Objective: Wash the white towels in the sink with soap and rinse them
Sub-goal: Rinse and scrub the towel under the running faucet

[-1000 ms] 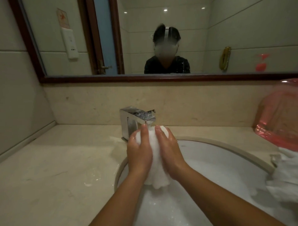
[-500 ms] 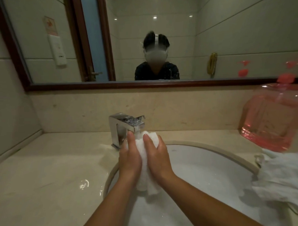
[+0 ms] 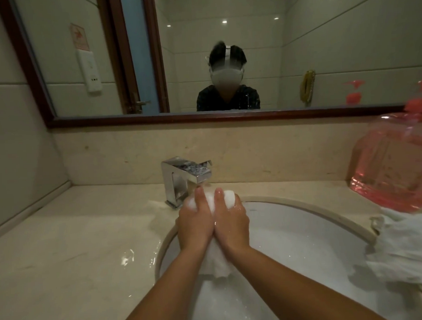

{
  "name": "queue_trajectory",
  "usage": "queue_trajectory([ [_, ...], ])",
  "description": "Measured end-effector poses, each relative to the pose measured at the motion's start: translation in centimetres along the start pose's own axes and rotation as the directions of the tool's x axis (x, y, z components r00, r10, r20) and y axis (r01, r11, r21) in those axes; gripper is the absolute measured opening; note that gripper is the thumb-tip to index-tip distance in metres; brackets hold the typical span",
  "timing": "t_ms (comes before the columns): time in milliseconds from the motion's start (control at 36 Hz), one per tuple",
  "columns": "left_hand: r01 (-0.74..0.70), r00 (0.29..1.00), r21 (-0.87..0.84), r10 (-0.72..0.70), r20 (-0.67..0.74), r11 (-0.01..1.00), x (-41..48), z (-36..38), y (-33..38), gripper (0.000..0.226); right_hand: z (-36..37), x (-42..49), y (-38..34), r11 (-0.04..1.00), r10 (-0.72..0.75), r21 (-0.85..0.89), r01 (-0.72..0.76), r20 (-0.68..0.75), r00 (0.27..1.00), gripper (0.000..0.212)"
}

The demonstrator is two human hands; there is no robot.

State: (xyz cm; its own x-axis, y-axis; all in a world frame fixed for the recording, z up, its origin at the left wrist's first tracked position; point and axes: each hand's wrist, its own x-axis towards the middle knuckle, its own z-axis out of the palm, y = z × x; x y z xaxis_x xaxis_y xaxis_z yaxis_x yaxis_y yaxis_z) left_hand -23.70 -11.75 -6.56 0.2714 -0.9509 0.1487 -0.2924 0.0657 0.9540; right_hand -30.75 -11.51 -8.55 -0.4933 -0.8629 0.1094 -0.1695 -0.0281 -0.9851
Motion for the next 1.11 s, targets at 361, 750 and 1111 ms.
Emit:
queue_trajectory([
  [361,0.099,0.994,-0.003,-0.099,-0.035,0.995,0.9,-0.4,-0.7,0.069,-1.1,0.1,-0.7,0.980,-0.131,-0.139,0.141,0.080,0.988,0.042],
  [750,0.500,0.856,-0.392,-0.372,0.359,0.772,2.1,-1.3,-0.9,0.103,-6.5,6.7,0.7,0.718,0.437,0.508,-0.476,0.203,0.876,0.072],
  [1111,0.526,0.828,-0.570,-0.227,0.513,0.631,0.3,-1.0,1.1,0.060,-6.9,4.7,-2.3,0.616,0.319,0.628,-0.475,0.352,0.880,0.047],
])
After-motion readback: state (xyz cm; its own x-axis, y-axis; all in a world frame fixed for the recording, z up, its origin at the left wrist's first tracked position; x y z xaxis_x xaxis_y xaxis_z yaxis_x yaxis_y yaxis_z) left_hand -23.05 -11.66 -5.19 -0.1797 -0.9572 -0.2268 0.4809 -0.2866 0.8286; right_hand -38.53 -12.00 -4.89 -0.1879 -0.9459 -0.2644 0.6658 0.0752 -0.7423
